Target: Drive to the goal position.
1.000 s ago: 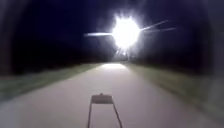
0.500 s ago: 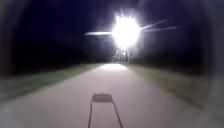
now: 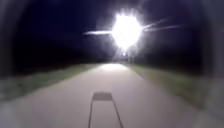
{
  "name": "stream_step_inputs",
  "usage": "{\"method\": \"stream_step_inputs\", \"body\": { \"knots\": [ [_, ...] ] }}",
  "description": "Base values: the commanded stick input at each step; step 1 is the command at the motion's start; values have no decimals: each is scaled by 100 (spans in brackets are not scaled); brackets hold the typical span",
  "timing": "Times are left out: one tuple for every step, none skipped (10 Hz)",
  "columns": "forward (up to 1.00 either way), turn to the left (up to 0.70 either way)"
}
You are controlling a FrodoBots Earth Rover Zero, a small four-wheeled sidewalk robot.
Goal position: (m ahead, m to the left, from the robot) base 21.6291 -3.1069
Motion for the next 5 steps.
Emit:
{"method": "stream_step_inputs", "body": {
  "knots": [
    [100,0],
    [100,0],
    [100,0],
    [100,0],
    [100,0]
  ]
}}
